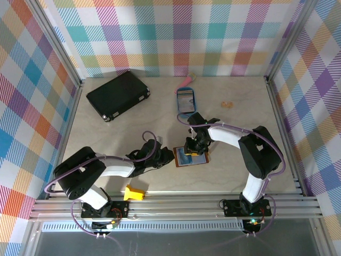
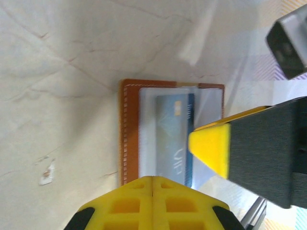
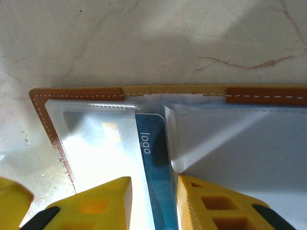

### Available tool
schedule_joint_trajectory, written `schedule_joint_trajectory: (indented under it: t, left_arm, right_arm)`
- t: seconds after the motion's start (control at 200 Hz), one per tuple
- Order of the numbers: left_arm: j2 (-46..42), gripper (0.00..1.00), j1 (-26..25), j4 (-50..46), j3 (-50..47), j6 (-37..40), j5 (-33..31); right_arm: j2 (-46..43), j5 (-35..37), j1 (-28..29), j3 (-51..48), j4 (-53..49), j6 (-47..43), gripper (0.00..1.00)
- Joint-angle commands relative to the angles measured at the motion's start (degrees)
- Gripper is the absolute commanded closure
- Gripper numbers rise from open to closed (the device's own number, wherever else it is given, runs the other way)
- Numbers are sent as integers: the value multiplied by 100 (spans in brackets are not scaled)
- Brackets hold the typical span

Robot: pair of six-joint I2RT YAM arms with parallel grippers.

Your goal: Put the credit cards into the card holder

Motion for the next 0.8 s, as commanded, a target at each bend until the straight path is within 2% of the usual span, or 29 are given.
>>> schedule_joint_trajectory:
  t: [0.0, 0.25, 0.795]
  left_arm:
    - [184, 100, -57, -191, 107, 134, -12]
    - [546, 100, -52, -230, 405, 345, 124]
    - [610, 100, -57, -205, 427, 399, 150]
  right_arm:
    - [2, 6, 35, -67, -54, 99, 70]
    - [11, -11, 35, -47, -70, 81, 70]
    - [59, -369, 59, -58, 115, 71, 73]
